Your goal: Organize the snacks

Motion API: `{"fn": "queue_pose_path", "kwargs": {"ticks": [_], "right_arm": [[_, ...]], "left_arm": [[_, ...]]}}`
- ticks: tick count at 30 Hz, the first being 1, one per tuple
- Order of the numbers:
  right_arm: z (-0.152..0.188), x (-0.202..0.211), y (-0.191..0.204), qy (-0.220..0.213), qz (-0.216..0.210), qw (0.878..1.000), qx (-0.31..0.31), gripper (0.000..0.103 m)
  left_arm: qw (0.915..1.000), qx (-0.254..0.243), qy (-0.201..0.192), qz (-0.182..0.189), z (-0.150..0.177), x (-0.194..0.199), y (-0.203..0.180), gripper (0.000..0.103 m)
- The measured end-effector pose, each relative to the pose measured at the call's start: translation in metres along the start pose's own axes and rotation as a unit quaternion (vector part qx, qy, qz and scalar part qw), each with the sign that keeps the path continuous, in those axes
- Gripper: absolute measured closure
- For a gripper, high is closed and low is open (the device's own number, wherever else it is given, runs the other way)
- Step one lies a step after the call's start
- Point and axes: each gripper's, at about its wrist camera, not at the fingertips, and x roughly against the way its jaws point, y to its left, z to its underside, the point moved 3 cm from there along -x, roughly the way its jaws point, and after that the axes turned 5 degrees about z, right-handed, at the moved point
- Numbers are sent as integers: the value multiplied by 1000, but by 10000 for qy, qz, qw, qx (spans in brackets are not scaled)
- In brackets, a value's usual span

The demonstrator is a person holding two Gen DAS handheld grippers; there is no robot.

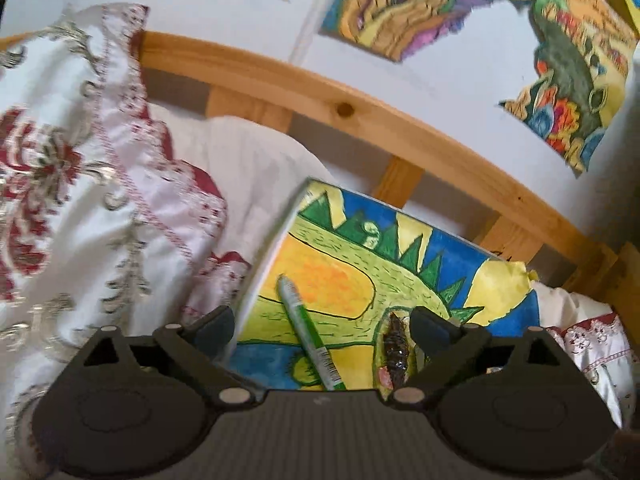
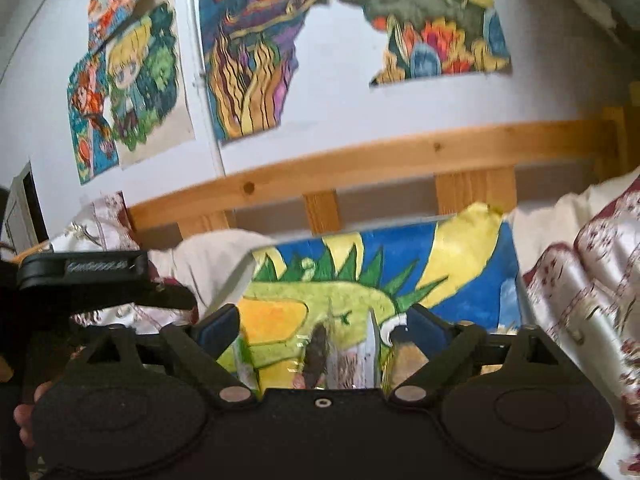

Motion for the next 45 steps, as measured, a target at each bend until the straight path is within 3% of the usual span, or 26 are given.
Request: {"fn": "queue_pose_path", "kwargs": {"ticks": [3,18,22,35,45], "right_arm": [[-4,14,7,-152,53,9998,82,1],[-5,66,52,-297,-69,9987,408,1],[-3,84,60,-354,-27,9977,586,1],[16,134,60,-219,43,9970,738,1],[28,162,61,-12,30,9973,734,1]], "left_arm": [[9999,-102,-91,-83,3,22,4,2],[9964,-540,-458,-455,35,125,19,1],[9941,-482,-650,-725,43,144,19,1],[9923,-295,-579,-1058,65,194,33,1],[9938,-367,-395,-975,78,210,36,1]]}}
